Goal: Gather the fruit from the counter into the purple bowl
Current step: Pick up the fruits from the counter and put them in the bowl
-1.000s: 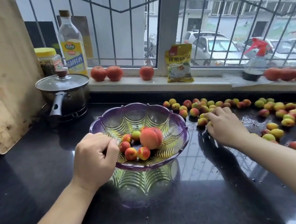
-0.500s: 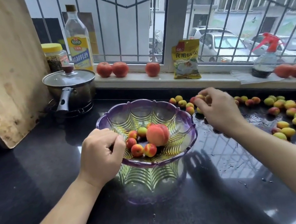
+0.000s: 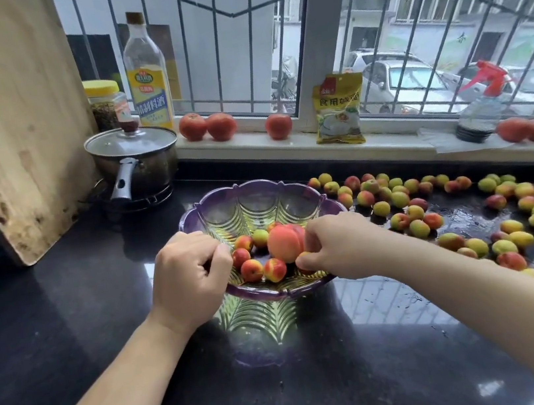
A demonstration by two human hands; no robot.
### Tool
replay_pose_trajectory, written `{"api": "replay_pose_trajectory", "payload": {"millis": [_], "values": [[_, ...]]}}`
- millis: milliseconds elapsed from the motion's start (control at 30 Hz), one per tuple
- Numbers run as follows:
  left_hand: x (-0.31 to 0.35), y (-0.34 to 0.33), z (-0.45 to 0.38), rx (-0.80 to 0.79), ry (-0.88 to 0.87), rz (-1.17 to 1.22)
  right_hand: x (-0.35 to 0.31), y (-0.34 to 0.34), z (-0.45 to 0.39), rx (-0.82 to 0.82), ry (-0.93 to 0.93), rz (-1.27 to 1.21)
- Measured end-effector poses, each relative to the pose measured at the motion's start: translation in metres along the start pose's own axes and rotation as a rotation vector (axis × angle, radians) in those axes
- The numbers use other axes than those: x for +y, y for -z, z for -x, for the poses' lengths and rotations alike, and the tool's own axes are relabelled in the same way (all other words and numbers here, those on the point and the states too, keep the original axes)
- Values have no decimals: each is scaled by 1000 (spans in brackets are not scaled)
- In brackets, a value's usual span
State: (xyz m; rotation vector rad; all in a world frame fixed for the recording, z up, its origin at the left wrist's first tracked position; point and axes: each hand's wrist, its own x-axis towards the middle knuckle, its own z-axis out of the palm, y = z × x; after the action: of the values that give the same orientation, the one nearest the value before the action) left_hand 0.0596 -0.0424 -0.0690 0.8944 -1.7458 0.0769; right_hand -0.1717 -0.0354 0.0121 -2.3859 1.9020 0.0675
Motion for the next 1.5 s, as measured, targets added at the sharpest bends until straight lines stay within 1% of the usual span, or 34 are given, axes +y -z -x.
{"api": "replay_pose_trajectory", "payload": {"millis": [67, 133, 167, 300, 367, 433, 500, 567, 667, 767, 833, 933, 1000, 1067, 1133, 1200, 1267, 1333, 1367, 1400, 1433, 1467, 1500], "values": [[0, 0, -1, 1, -1, 1, 1, 0, 0, 7, 11, -16], [0, 0, -1, 6, -7, -2, 5, 5, 1, 72, 12, -103], [1, 0, -1, 9, -13, -6, 9, 8, 1, 138, 1, -153], [-2, 1, -1, 24, -18, -47, 35, 23, -10, 488, -104, -315], [-5, 3, -1, 39, -10, -65, 56, 23, -24, 565, -179, -366], [-8, 5, -1, 58, -3, -77, 79, 18, -43, 546, -251, -320], [-11, 5, -2, 70, 13, -91, 102, 12, -64, 467, -296, -225], [-14, 5, -2, 67, 22, -105, 121, 8, -83, 399, -307, -153], [-16, 4, -2, 65, 40, -108, 140, 5, -113, 383, -295, -89], [-21, 3, -3, 69, 40, -114, 143, 0, -151, 330, -210, 12], [-23, 3, -3, 72, 42, -110, 134, -6, -174, 269, -98, 169], [-25, 3, -3, 60, 47, -101, 117, -20, -199, 252, 51, 408], [-24, 3, -3, 55, 47, -92, 111, -30, -210, 218, 64, 521], [-24, 4, -4, 53, 44, -81, 109, -34, -216, 198, 47, 561], [-23, 4, -5, 50, 42, -67, 110, -34, -218, 205, 34, 505], [-22, 4, -5, 50, 40, -58, 109, -31, -213, 247, 15, 362], [-21, 5, -5, 54, 35, -55, 106, -21, -202, 366, -11, 126], [-19, 4, -6, 56, 31, -48, 96, -3, -182, 492, -53, -211], [-18, 4, -6, 54, 30, -44, 88, 8, -167, 519, -74, -381], [-16, 4, -7, 51, 31, -42, 79, 19, -149, 525, -72, -515], [-15, 5, -7, 48, 37, -41, 69, 29, -128, 511, -45, -591], [-13, 5, -7, 45, 46, -38, 58, 37, -105, 475, 14, -598], [-13, 6, -7, 43, 55, -35, 48, 43, -82, 420, 83, -550]]}}
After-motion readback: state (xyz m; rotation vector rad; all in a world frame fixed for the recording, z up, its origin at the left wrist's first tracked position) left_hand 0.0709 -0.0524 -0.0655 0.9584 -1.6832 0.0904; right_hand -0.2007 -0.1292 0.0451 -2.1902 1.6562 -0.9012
